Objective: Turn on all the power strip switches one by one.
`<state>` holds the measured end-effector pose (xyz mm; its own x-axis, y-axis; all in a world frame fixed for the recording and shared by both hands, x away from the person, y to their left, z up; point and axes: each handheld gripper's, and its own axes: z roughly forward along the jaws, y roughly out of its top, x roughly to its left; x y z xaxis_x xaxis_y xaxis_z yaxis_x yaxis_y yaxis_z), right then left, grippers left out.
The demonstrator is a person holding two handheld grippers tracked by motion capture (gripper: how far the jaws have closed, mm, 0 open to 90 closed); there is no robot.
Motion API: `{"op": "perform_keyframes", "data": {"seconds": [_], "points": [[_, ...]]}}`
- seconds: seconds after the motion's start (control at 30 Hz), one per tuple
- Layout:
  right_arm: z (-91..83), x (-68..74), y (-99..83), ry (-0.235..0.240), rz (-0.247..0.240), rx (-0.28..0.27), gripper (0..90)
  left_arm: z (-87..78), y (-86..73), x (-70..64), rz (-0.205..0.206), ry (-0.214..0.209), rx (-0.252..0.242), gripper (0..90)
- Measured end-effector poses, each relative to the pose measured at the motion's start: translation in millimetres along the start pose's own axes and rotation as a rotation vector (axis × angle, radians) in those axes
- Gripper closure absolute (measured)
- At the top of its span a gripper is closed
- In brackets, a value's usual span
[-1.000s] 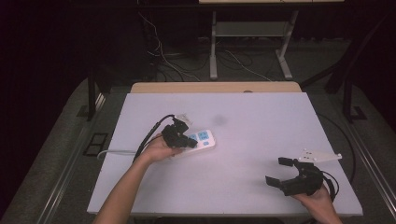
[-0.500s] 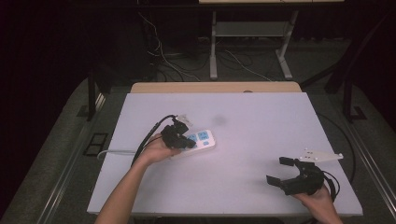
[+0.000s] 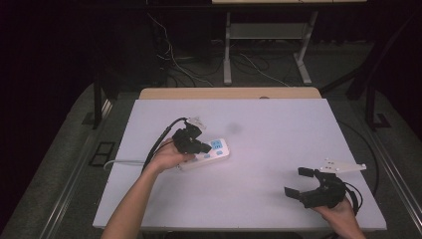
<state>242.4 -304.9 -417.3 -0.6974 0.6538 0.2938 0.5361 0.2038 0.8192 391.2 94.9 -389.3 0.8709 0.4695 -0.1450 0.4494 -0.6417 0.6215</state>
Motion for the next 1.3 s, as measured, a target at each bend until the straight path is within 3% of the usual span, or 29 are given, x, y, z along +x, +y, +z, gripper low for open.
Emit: {"op": "perform_keyframes", "data": {"seconds": [0.5, 0.83, 1.3], "points": [[-0.6, 0.0, 0.0, 0.002, -0.002, -0.002, 0.8, -2.5, 23.1, -3.3, 0.033, 0.002, -0.014, 89.1], [-0.6, -0.5, 0.0, 0.002, -0.001, -0.002, 0.8, 8.1, 31.7, -5.8, 0.048, -0.007, 0.000, 89.1], [-2.1, -0.6, -0.1, 0.009, -0.006, -0.006, 0.8, 26.6, 31.6, -6.4, 0.070, -0.005, 0.038, 89.1]]}}
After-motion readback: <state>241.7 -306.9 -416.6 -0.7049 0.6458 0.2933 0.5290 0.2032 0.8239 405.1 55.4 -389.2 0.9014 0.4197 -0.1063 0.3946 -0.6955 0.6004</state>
